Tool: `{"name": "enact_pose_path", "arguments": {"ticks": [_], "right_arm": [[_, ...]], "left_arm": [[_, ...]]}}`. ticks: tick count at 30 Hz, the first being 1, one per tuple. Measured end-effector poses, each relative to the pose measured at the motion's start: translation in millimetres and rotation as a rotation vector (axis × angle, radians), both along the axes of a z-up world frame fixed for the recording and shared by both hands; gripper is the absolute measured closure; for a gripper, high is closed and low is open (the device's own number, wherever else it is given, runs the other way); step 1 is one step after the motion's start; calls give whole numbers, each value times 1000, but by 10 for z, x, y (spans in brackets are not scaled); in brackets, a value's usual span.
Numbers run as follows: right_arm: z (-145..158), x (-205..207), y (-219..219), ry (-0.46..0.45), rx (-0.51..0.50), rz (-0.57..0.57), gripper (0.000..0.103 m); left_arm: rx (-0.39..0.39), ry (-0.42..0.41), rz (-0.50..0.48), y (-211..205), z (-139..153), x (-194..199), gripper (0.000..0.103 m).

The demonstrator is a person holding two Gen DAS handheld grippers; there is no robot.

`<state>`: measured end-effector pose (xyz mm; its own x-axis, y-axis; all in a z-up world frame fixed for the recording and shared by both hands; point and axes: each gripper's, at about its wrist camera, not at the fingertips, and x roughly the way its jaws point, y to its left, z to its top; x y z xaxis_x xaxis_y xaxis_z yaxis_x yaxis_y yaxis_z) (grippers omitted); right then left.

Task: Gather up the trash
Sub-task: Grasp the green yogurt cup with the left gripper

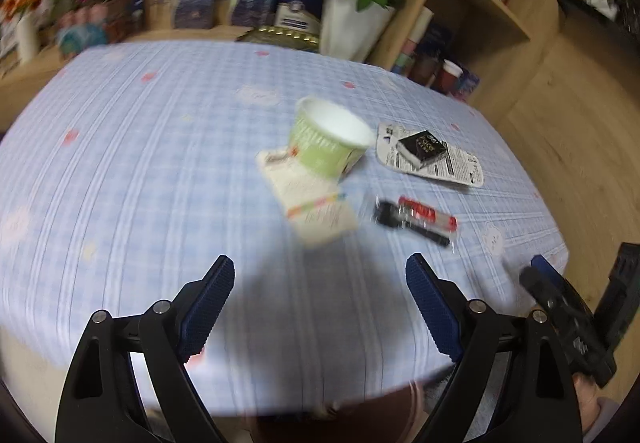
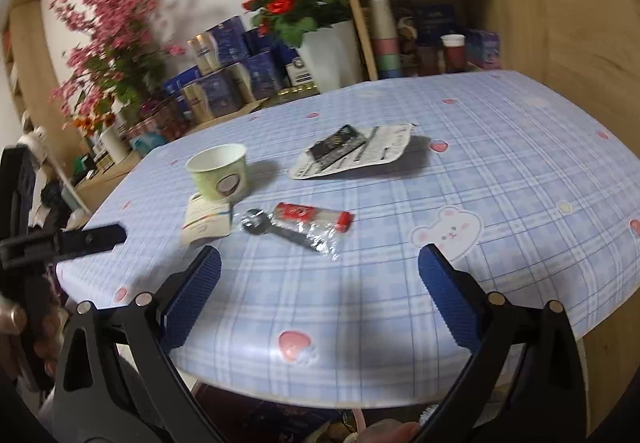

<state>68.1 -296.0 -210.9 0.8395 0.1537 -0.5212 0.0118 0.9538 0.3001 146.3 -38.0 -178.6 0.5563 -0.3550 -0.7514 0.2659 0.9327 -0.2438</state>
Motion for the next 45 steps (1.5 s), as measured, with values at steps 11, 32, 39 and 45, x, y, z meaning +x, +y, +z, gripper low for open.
{"name": "enact_pose_path", "arguments": {"ticks": [11, 32, 39, 45], "right_arm": [[-136, 163, -171, 28, 61, 20, 6], [-333, 619, -28, 261, -26, 152, 9], [-127, 912, 361, 217, -246, 339, 26], [-161, 1222, 524, 238, -322, 401, 40]], "left_arm": [[241, 60, -66, -713, -311, 1147, 16], [156, -10, -23, -432, -27, 911, 30], [7, -15, 32, 3, 87, 275, 30], [-67, 13, 102, 300, -30, -162, 30]]}}
